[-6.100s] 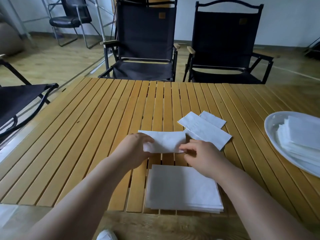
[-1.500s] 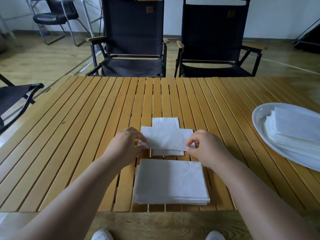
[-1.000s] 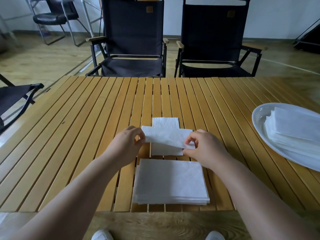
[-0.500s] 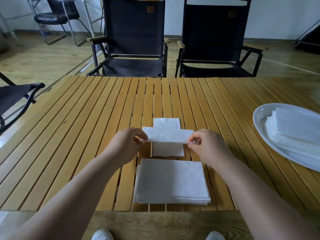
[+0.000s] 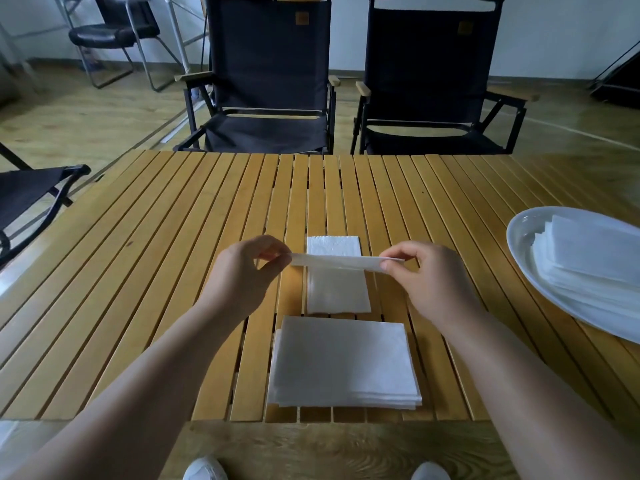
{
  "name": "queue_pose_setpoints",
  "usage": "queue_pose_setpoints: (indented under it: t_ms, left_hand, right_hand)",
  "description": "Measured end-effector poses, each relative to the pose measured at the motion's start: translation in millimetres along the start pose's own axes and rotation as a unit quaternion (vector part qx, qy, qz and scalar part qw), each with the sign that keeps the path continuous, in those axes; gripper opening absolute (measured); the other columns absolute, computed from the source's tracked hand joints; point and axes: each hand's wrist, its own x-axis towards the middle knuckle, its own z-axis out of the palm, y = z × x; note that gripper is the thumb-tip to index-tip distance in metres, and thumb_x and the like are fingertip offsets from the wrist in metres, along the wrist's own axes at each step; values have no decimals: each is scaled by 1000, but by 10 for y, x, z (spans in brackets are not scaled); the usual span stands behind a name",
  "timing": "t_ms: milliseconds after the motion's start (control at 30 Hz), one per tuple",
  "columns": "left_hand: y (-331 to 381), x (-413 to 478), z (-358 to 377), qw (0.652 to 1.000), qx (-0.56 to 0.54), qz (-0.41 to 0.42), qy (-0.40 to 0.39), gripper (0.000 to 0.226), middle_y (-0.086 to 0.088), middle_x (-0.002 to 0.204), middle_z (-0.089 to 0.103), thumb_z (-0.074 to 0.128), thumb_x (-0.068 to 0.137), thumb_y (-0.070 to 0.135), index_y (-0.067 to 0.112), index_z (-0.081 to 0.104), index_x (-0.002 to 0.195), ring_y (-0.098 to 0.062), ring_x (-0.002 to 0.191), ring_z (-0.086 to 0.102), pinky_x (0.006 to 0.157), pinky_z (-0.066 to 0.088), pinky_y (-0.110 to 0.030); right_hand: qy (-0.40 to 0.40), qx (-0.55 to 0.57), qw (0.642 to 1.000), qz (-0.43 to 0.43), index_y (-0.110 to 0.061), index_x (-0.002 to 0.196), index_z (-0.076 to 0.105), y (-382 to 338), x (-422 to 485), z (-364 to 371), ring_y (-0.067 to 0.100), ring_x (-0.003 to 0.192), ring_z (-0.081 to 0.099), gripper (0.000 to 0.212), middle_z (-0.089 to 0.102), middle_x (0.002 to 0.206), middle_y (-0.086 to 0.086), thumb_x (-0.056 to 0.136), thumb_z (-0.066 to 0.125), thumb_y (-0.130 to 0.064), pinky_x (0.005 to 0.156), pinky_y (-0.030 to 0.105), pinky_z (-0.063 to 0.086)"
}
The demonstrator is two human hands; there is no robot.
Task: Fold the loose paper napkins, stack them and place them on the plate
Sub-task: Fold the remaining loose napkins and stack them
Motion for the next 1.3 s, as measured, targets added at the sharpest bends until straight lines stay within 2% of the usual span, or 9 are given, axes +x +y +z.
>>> queue_pose_setpoints:
  t_ms: [167,400,533,600,667,767,900,1000,1300]
  left_hand:
    - [55,-11,-20,999,-35,2,27,10,7,106,66,60,96,21,24,63,104,-10,102,61,80,49,-16]
    - [186,-55,-118,997,-70,-9,10,5,6,93,66,54,100,24,23,58,103,-2,73,60,59,48,-15]
    - [227,-96,-174,991,-118,-40,-38,7,5,84,69,55,99,23,20,62,98,0,59,60,50,49,-16]
    - [229,-109,-202,983,-142,-77,-82,8,2,81,70,59,97,24,20,65,97,-3,55,59,52,49,-19]
    - [228,-123,-221,970,-162,-121,-136,10,-1,83,71,62,95,25,17,67,97,-5,56,61,57,50,-23]
    - [245,-139,-231,952,-179,-168,-183,12,-3,85,72,64,94,24,15,69,98,-8,58,65,59,51,-24]
    - [262,-135,-251,942,-171,-195,-214,11,-2,77,71,64,94,21,12,69,97,-9,55,64,54,49,-21]
    - [247,-137,-265,930,-156,-212,-254,10,-2,78,73,66,93,20,11,70,96,-12,59,65,58,50,-24]
    - [166,-121,-254,910,-111,-226,-330,14,-5,87,77,68,92,22,9,70,98,-14,61,67,58,52,-24]
  right_hand:
    - [32,27,999,-21,-22,102,74,-6,-14,-42,-5,86,55,11,65,92,-14,92,70,-24,59,10,42]
    - [31,105,994,14,-26,99,74,-41,6,-133,-3,84,64,8,70,88,-18,92,70,-27,61,11,46]
    - [-31,167,983,73,-24,90,74,6,33,-195,2,58,63,3,73,73,-10,89,73,-27,59,19,48]
    - [-79,182,972,126,-22,87,76,55,37,-237,8,50,56,7,68,61,-3,87,76,-29,60,27,47]
    - [-127,171,961,176,-21,86,76,94,24,-277,10,48,50,10,61,54,-3,86,77,-31,56,28,42]
    - [-187,170,941,224,-17,83,76,117,6,-312,14,49,43,14,61,63,3,83,79,-31,51,27,35]
    - [-277,109,922,247,-14,85,74,75,-8,-354,11,47,42,19,64,61,-6,83,79,-32,46,20,33]
    - [-329,67,908,250,-13,87,75,36,-20,-364,9,45,45,19,68,68,-4,84,78,-32,46,20,32]
    - [-364,18,899,244,-15,85,75,44,-27,-337,11,51,47,20,72,75,-2,82,80,-35,52,25,34]
